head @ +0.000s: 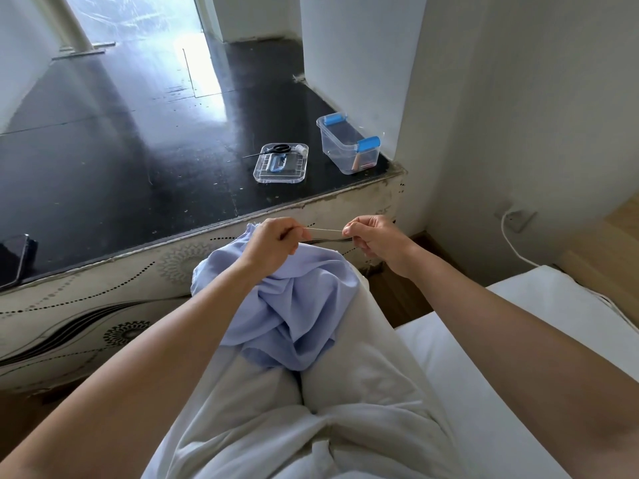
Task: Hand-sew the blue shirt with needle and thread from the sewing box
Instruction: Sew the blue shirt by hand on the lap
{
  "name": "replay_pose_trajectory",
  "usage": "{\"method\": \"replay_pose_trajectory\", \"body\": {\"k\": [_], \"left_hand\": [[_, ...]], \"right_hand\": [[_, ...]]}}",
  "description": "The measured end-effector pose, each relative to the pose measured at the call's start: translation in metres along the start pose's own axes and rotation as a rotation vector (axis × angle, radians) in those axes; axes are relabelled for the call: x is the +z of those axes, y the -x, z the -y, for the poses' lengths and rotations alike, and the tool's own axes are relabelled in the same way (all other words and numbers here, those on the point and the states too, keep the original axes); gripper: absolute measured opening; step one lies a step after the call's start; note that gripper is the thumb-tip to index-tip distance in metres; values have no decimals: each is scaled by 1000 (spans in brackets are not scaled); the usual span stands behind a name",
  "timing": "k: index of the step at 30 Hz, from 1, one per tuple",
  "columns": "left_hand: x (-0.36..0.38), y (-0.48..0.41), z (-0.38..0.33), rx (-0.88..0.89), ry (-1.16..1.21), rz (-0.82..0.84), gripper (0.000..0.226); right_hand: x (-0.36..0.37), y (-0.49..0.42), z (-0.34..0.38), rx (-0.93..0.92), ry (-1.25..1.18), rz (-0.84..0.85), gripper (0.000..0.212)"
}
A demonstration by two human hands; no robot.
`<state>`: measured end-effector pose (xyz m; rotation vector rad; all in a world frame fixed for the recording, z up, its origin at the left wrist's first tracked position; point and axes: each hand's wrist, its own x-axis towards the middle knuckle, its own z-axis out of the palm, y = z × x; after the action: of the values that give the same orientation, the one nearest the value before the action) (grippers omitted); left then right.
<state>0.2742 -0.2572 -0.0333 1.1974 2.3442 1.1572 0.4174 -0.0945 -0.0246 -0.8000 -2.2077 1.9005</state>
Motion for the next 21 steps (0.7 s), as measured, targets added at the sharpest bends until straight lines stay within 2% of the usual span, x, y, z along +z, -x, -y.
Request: {"method": "replay_pose_trajectory", "body": {"k": [6,12,17,21], "left_hand": [[-3,-1,1,-54,-57,-151,25],[-5,-4,1,-221,-13,-337,29],[-5,-3,0,-279,-34,-407,29],[-6,-1,2,-322,-37,-399,30]], "right_hand": [[-4,-1,-7,40,77,-104,16],[-9,1,-15,158,183,-67,13],[-11,-1,-20,173,147,-176,22],[-14,2,-22,187,-77,-359,25]]}}
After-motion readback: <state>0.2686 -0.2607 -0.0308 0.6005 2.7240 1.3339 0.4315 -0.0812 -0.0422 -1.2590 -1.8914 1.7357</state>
